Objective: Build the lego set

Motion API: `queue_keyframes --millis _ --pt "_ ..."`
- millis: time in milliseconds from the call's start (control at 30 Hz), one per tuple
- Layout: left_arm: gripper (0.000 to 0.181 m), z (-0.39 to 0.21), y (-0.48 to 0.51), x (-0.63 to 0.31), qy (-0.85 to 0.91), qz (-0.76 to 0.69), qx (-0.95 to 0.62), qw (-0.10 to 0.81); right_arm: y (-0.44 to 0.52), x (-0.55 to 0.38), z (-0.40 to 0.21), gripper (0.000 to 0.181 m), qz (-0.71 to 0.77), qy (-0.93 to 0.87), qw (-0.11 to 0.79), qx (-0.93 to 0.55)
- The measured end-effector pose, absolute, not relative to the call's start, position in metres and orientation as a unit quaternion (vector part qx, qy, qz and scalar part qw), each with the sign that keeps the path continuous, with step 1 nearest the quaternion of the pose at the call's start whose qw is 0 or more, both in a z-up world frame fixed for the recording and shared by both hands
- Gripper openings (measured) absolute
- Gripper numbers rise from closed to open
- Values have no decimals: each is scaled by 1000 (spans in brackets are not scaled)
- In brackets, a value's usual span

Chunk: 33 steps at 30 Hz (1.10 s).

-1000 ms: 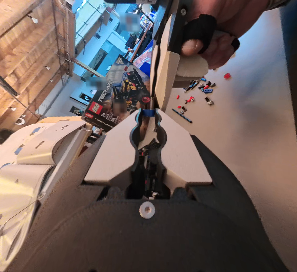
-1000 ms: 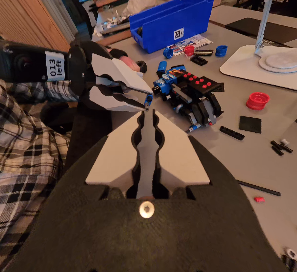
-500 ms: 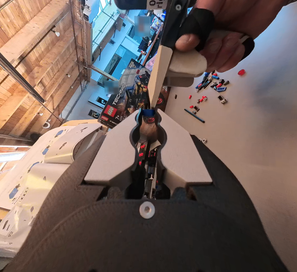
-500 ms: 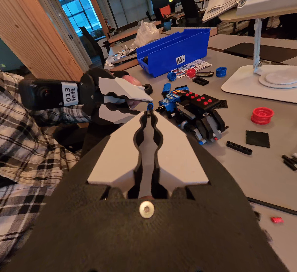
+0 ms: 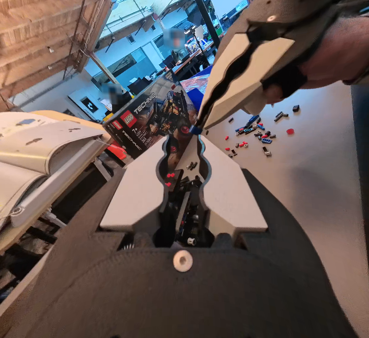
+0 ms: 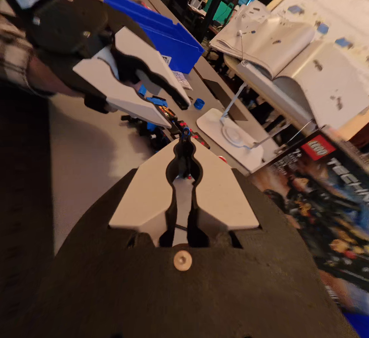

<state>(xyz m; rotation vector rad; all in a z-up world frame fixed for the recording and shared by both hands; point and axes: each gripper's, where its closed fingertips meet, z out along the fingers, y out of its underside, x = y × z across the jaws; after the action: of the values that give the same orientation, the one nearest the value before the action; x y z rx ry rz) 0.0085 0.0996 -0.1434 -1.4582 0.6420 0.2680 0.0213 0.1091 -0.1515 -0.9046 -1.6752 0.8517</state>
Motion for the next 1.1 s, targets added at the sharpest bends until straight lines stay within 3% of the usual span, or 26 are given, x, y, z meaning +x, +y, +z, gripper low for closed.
queue_keyframes --millis 267,633,767,1100 --pt "25 -145 98 4 287 117 -661 683 99 17 -157 2 229 -725 587 -279" --pt "25 -159 95 17 226 -134 -715 648 99 16 -159 2 117 -720 649 -216" --pt "15 -163 95 22 223 -163 -720 637 94 16 -164 2 101 -724 652 -201" --pt "14 -160 93 22 213 -180 -715 641 92 16 -162 8 159 -718 639 -226"
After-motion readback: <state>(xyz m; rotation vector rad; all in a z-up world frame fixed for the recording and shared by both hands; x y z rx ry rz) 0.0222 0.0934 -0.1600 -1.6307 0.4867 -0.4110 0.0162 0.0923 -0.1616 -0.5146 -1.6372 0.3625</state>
